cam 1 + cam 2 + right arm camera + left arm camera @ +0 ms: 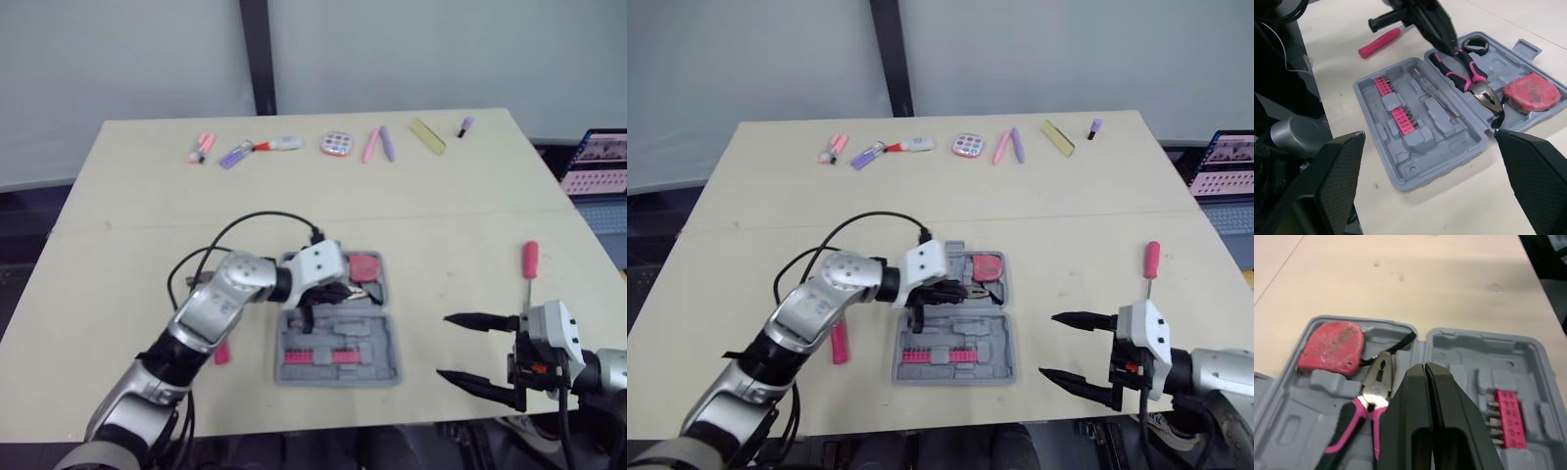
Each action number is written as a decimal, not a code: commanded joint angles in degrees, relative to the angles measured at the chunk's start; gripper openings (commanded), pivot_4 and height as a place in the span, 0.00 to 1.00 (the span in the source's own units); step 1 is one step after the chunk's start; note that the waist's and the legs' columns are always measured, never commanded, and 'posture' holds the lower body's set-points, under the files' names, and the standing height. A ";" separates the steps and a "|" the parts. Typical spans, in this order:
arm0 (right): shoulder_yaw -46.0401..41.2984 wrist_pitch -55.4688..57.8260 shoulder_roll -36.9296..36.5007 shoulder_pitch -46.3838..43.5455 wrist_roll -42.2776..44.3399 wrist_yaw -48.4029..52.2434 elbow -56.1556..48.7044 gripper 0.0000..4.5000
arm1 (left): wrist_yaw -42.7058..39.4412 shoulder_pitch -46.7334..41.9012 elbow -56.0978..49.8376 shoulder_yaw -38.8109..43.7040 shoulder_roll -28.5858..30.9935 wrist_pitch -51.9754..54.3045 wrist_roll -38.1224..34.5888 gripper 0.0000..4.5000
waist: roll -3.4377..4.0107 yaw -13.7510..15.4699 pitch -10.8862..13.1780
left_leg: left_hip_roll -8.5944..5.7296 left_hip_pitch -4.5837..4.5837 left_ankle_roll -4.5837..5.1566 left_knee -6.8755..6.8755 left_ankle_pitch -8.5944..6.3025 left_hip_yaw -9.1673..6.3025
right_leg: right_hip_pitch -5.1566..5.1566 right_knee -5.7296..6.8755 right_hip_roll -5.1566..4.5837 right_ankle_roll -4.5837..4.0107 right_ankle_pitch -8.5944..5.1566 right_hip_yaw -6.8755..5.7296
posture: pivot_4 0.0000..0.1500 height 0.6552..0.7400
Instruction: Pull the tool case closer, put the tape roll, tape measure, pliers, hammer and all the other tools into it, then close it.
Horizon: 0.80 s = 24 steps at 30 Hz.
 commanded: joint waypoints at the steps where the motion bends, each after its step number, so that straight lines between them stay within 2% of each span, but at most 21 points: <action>1: -2.04 -0.47 0.44 0.21 1.08 -0.48 -1.33 1.00 | -1.74 2.39 1.48 1.76 0.73 -6.27 -0.75 0.02 | 0.00 0.34 0.00 | 0.00 0.00 0.00 0.01 0.00 0.00 | 0.01 0.00 0.00 0.00 0.00 0.00 | 1.00 1.00; 9: -2.56 -0.51 0.45 0.52 1.16 -0.74 -1.46 1.00 | -1.25 5.47 4.95 -0.90 0.48 -13.42 3.66 0.02 | 0.00 0.64 0.00 | 0.00 0.00 0.00 0.05 0.00 0.00 | 0.03 0.02 0.00 0.01 0.01 0.00 | 1.00 1.00; 24: -3.43 -0.15 0.44 1.32 1.38 -1.18 -2.09 1.00 | 0.19 4.94 11.12 -1.91 -0.60 -15.87 8.99 0.02 | 0.00 0.58 0.00 | 0.00 0.02 0.00 0.05 0.00 0.01 | 0.03 0.04 0.00 0.01 0.01 0.00 | 1.00 1.00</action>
